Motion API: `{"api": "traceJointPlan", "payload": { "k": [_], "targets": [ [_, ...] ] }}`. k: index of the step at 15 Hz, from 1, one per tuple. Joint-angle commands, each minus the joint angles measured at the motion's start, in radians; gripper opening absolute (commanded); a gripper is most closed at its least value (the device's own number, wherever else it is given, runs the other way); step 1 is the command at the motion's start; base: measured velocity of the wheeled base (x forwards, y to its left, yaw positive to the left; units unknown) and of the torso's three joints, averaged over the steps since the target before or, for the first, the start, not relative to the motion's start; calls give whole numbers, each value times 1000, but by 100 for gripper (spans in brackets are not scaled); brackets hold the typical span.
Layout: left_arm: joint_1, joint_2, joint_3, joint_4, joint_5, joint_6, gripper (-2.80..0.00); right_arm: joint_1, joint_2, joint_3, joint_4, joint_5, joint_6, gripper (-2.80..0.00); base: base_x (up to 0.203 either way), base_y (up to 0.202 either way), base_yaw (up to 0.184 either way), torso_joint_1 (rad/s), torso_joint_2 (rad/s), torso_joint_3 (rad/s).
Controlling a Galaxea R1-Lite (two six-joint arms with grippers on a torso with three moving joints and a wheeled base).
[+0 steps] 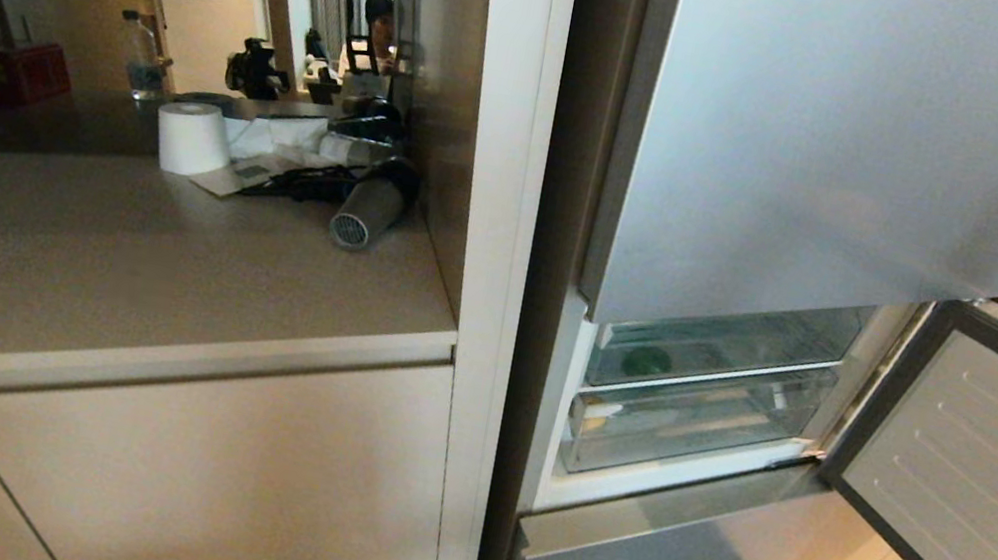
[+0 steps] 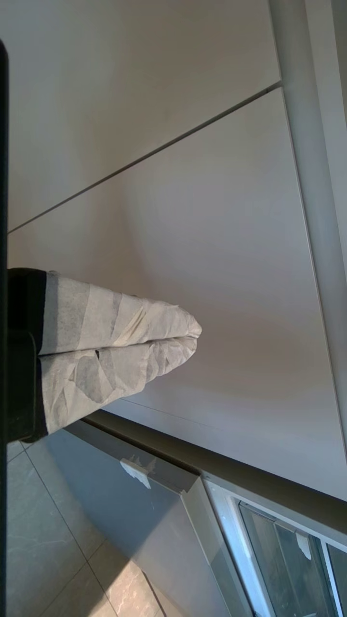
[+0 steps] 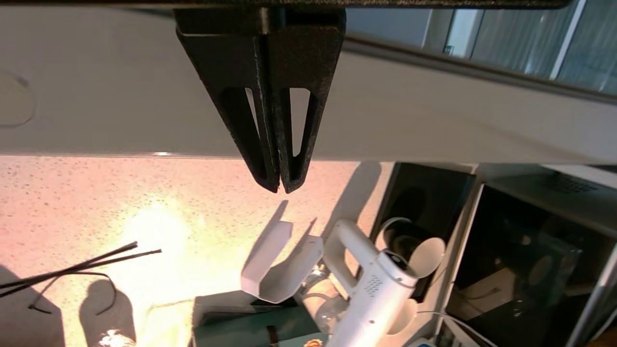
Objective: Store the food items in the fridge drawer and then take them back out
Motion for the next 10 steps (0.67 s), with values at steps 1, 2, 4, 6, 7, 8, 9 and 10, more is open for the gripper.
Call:
{"api": "traceJointPlan", "payload": {
  "k": [1,2,4,6,7,8,9,10],
  "targets": [
    [0,1,0,0,0,0,-280,-7,30,-9,2,2,0,-280,0,0,0,0,0,0],
    [0,1,0,0,0,0,-280,-9,30,-9,6,2,0,-280,0,0,0,0,0,0],
    [0,1,0,0,0,0,-280,-18,30,-8,36,2,-6,-280,0,0,0,0,0,0],
    [0,1,0,0,0,0,-280,-24,33,-6,39,2,-6,-280,0,0,0,0,0,0],
    [0,1,0,0,0,0,-280,-31,39,-6,39,2,-6,-280,0,0,0,0,0,0],
    [0,1,0,0,0,0,-280,-35,39,-4,39,3,-6,-280,0,0,0,0,0,0],
    [0,1,0,0,0,0,-280,-38,38,2,39,3,-7,-280,0,0,0,0,0,0],
    [0,1,0,0,0,0,-280,-42,36,5,39,3,-7,-280,0,0,0,0,0,0]
  ]
}}
